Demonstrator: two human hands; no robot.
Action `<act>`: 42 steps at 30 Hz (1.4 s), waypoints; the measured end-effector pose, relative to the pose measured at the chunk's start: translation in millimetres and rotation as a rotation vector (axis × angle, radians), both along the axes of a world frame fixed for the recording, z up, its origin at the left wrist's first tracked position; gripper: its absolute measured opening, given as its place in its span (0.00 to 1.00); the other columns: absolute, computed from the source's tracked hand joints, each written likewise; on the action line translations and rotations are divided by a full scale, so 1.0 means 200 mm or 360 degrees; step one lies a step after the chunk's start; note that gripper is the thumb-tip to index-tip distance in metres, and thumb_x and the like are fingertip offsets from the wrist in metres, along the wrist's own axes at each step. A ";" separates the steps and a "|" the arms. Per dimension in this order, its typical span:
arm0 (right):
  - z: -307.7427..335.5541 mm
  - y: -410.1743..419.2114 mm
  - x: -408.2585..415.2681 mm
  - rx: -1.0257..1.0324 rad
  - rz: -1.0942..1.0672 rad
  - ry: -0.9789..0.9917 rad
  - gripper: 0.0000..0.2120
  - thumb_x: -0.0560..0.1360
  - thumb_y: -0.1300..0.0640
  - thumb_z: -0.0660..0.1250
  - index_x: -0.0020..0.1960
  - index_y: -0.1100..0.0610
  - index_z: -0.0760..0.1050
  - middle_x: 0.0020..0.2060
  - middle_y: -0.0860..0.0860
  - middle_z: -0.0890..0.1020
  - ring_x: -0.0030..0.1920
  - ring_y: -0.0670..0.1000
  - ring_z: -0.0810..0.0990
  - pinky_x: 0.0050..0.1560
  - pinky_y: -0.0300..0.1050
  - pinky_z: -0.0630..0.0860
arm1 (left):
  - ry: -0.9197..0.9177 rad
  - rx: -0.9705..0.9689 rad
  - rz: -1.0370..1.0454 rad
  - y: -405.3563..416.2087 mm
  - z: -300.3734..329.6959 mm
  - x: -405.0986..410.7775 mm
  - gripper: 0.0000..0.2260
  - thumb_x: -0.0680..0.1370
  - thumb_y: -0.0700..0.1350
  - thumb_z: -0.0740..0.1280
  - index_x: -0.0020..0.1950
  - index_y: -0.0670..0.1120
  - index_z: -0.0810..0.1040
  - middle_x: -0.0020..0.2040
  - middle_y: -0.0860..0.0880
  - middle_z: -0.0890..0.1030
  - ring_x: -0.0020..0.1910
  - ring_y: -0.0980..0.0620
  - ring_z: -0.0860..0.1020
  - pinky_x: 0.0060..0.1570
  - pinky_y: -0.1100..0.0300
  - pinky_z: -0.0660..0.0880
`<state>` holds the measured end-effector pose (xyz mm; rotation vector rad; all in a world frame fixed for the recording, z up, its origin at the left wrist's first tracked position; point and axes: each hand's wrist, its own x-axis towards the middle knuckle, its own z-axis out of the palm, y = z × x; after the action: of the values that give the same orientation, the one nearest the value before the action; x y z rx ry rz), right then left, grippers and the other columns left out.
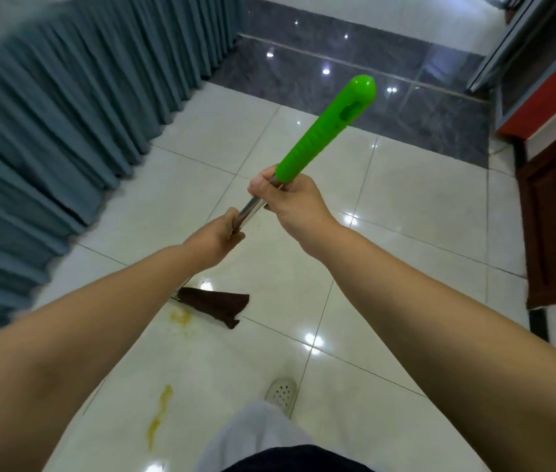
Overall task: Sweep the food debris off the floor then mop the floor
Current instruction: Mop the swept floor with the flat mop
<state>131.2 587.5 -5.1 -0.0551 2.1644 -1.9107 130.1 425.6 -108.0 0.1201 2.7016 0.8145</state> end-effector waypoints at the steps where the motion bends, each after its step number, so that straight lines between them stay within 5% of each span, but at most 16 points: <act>1: -0.01 -0.03 0.03 0.0026 0.0056 -0.0015 0.05 0.76 0.57 0.68 0.41 0.52 0.75 0.42 0.52 0.80 0.49 0.52 0.80 0.61 0.52 0.75 | 0.0017 0.0004 0.0040 -0.04 -0.02 0.05 0.07 0.80 0.44 0.59 0.47 0.47 0.61 0.39 0.46 0.71 0.36 0.47 0.69 0.39 0.49 0.70; 5: -0.08 -0.12 0.20 0.0235 0.0248 0.0028 0.02 0.76 0.52 0.67 0.44 0.49 0.77 0.37 0.43 0.76 0.44 0.47 0.76 0.56 0.52 0.76 | -0.0023 -0.0049 0.0224 -0.15 -0.09 0.29 0.05 0.80 0.43 0.59 0.48 0.46 0.62 0.39 0.46 0.71 0.37 0.48 0.69 0.40 0.50 0.70; 10: -0.17 -0.13 0.54 0.0383 0.0417 -0.0044 0.02 0.75 0.51 0.67 0.46 0.48 0.77 0.36 0.45 0.78 0.38 0.49 0.77 0.49 0.53 0.79 | -0.0098 -0.0138 0.0189 -0.19 -0.20 0.65 0.02 0.80 0.44 0.59 0.49 0.47 0.66 0.43 0.46 0.75 0.43 0.45 0.75 0.46 0.50 0.73; 16: -0.22 -0.12 0.94 0.0158 0.0539 -0.0206 0.05 0.77 0.61 0.67 0.52 0.57 0.76 0.32 0.53 0.77 0.31 0.49 0.76 0.34 0.40 0.76 | -0.0138 -0.0120 0.0263 -0.19 -0.25 1.03 0.13 0.80 0.42 0.59 0.64 0.43 0.69 0.57 0.43 0.77 0.56 0.43 0.76 0.56 0.50 0.73; 20: -0.18 -0.12 1.12 -0.0147 0.0582 -0.0608 0.12 0.75 0.73 0.61 0.55 0.61 0.74 0.35 0.58 0.77 0.33 0.53 0.77 0.36 0.40 0.81 | -0.0202 -0.0105 0.0295 -0.24 -0.26 1.21 0.12 0.79 0.40 0.57 0.61 0.47 0.74 0.55 0.43 0.79 0.56 0.42 0.77 0.57 0.46 0.73; 24: -0.13 -0.17 1.26 -0.0534 0.0431 -0.1239 0.11 0.79 0.67 0.55 0.52 0.64 0.76 0.39 0.62 0.79 0.35 0.56 0.82 0.42 0.49 0.82 | -0.0216 -0.0106 0.0190 -0.31 -0.19 1.36 0.11 0.77 0.40 0.60 0.57 0.51 0.75 0.54 0.47 0.79 0.55 0.44 0.77 0.56 0.45 0.74; 29: -0.08 -0.30 1.41 -0.0848 0.0020 -0.1647 0.07 0.79 0.65 0.56 0.44 0.65 0.70 0.41 0.65 0.74 0.22 0.58 0.79 0.32 0.48 0.81 | -0.0254 0.0034 0.0150 -0.40 -0.19 1.49 0.09 0.79 0.44 0.62 0.58 0.52 0.76 0.56 0.50 0.80 0.56 0.48 0.77 0.59 0.48 0.73; 32: -0.09 -0.39 1.49 -0.0848 -0.0098 -0.1834 0.07 0.78 0.69 0.53 0.52 0.68 0.69 0.44 0.70 0.72 0.17 0.54 0.74 0.20 0.40 0.77 | -0.0257 -0.0001 0.0037 -0.46 -0.20 1.60 0.09 0.80 0.46 0.62 0.58 0.51 0.76 0.55 0.51 0.79 0.55 0.49 0.77 0.57 0.50 0.73; 35: -0.09 -0.49 1.61 -0.0706 -0.0130 -0.1894 0.16 0.78 0.71 0.49 0.64 0.70 0.65 0.44 0.69 0.72 0.14 0.53 0.71 0.16 0.34 0.70 | -0.0187 0.0091 -0.0046 -0.56 -0.24 1.71 0.08 0.79 0.48 0.62 0.57 0.54 0.77 0.50 0.57 0.78 0.52 0.51 0.77 0.50 0.57 0.73; 42: -0.11 -0.92 2.03 -0.0644 -0.0223 -0.1814 0.12 0.78 0.71 0.50 0.59 0.70 0.65 0.42 0.69 0.74 0.13 0.49 0.68 0.16 0.32 0.69 | -0.0012 0.0127 -0.0214 -0.96 -0.26 2.05 0.13 0.79 0.49 0.64 0.62 0.50 0.77 0.57 0.51 0.78 0.56 0.53 0.75 0.54 0.60 0.70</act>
<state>537.0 402.9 -26.1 0.8898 1.0328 -1.7220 539.3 232.7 -160.5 0.3127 2.6211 0.8797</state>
